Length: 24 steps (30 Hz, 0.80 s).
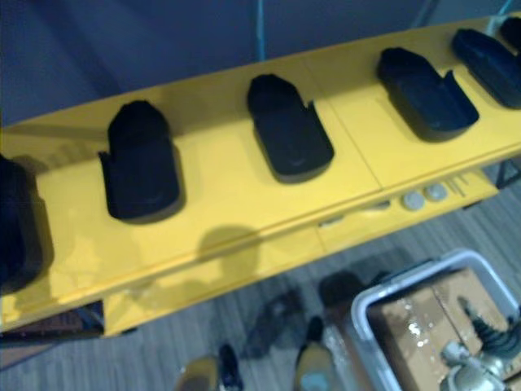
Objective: Walk over and take plastic housings, then place them on the shelf
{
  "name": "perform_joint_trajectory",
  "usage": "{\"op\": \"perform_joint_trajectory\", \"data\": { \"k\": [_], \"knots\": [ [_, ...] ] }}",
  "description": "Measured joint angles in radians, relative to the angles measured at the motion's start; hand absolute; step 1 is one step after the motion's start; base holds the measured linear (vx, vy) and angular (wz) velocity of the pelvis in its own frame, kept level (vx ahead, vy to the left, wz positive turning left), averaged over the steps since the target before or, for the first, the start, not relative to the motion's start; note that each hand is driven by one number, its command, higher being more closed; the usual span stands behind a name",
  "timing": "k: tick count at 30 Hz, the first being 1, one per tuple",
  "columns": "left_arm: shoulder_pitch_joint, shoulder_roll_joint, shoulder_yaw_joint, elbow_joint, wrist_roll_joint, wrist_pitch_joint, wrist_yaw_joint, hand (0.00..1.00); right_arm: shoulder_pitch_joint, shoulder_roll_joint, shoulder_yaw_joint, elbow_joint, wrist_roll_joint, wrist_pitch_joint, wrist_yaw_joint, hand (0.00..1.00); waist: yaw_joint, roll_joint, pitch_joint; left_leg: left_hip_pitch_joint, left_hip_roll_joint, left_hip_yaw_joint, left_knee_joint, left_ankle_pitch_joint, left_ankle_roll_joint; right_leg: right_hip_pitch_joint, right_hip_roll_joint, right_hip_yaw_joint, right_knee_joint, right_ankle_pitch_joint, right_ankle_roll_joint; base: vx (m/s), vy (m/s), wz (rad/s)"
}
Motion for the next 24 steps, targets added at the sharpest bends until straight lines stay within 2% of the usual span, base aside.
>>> {"op": "perform_joint_trajectory", "data": {
  "k": [1,3,4,7,8,12,13,15,18,19,21,23,24],
  "knots": [
    [0.021,-0.031,0.017,-0.061,0.001,-0.016,0.011,0.0,-0.003,-0.001,0.0,-0.041,-0.011,-0.009,-0.009,0.0,0.001,0.003,-0.016,0.005,-0.001,-0.002,-0.013,0.003,-0.002,0.009,0.003,-0.004,-0.016,0.004,0.005,0.14,0.011,0.08],
    [0.109,-0.178,0.075,-0.265,0.03,-0.071,0.031,0.0,-0.047,-0.013,0.004,-0.153,-0.017,-0.029,-0.022,0.0,0.007,0.021,-0.06,0.058,-0.001,-0.009,-0.062,0.011,-0.013,0.075,0.017,-0.031,-0.072,0.012,0.01,0.18,0.011,0.13],
    [0.129,-0.215,0.08,-0.302,0.041,-0.082,0.037,0.0,-0.055,-0.02,0.012,-0.171,-0.016,-0.029,-0.022,0.0,0.01,0.025,-0.071,0.07,-0.001,-0.017,-0.073,0.013,-0.016,0.094,0.02,-0.041,-0.087,0.012,0.01,0.17,0.011,0.25],
    [0.265,-0.405,0.129,-0.467,0.038,-0.148,0.045,0.0,-0.121,-0.053,0.128,-0.258,-0.011,-0.03,-0.016,0.0,0.033,0.03,-0.116,0.119,0.005,-0.029,-0.11,0.021,-0.029,0.163,0.034,-0.078,-0.136,0.013,0.011,0.14,0.0,0.23],
    [0.309,-0.488,0.134,-0.515,0.042,-0.171,0.044,0.0,-0.16,-0.063,0.188,-0.279,0.009,-0.03,0.019,0.0,0.038,0.028,-0.127,0.12,0.005,-0.052,-0.11,0.021,-0.029,0.185,0.036,-0.1,-0.151,0.014,0.013,0.07,-0.009,0.39],
    [0.432,-0.683,0.131,-0.583,0.043,-0.207,0.034,0.0,-0.279,-0.067,0.361,-0.284,0.045,-0.014,0.125,0.0,0.081,0.024,-0.133,0.119,0.003,-0.116,-0.109,0.022,-0.029,0.237,0.036,-0.175,-0.168,0.015,0.014,0.05,0.002,0.57],
    [0.478,-0.73,0.122,-0.586,0.036,-0.209,0.031,0.0,-0.319,-0.067,0.426,-0.275,0.102,-0.002,0.205,0.0,0.107,0.02,-0.135,0.119,0.001,-0.144,-0.108,0.023,-0.028,0.257,0.035,-0.211,-0.169,0.015,0.014,0.04,0.018,0.59],
    [0.531,-0.759,0.117,-0.589,0.032,-0.216,0.038,0.0,-0.373,-0.067,0.499,-0.243,0.15,0.02,0.304,0.0,0.131,0.009,-0.141,0.117,-0.003,-0.183,-0.109,0.027,-0.029,0.284,0.034,-0.248,-0.172,0.015,0.014,0.04,0.017,0.58],
    [0.6,-0.798,0.12,-0.586,-0.001,-0.23,0.045,0.0,-0.467,-0.067,0.631,-0.216,0.185,0.049,0.404,0.0,0.171,-0.015,-0.156,0.09,-0.011,-0.232,-0.109,0.031,-0.026,0.298,0.032,-0.295,-0.173,0.015,0.014,0.02,0.024,0.53],
    [0.611,-0.808,0.119,-0.577,-0.012,-0.235,0.043,0.0,-0.486,-0.067,0.653,-0.211,0.188,0.06,0.417,0.0,0.177,-0.02,-0.159,0.082,-0.015,-0.247,-0.11,0.036,-0.028,0.3,0.032,-0.312,-0.173,0.015,0.014,0.02,0.017,0.64],
    [0.637,-0.86,0.119,-0.525,-0.071,-0.263,0.017,0.0,-0.554,-0.062,0.721,-0.172,0.187,0.106,0.434,0.0,0.21,-0.036,-0.162,0.081,-0.021,-0.275,-0.114,0.041,-0.027,0.315,0.03,-0.338,-0.171,0.015,0.014,0.03,0.026,0.46],
    [0.658,-0.884,0.116,-0.495,-0.107,-0.285,-0.001,0.0,-0.569,-0.057,0.746,-0.15,0.186,0.123,0.444,0.0,0.222,-0.045,-0.167,0.081,-0.024,-0.291,-0.113,0.041,-0.027,0.325,0.029,-0.358,-0.171,0.015,0.014,0.02,0.029,0.31],
    [0.688,-0.916,0.11,-0.46,-0.17,-0.33,-0.034,0.0,-0.575,-0.045,0.769,-0.132,0.182,0.143,0.447,0.0,0.235,-0.049,-0.17,0.081,-0.024,-0.299,-0.113,0.041,-0.027,0.333,0.028,-0.368,-0.166,0.015,0.014,0.02,0.026,0.29]
  ]
}}
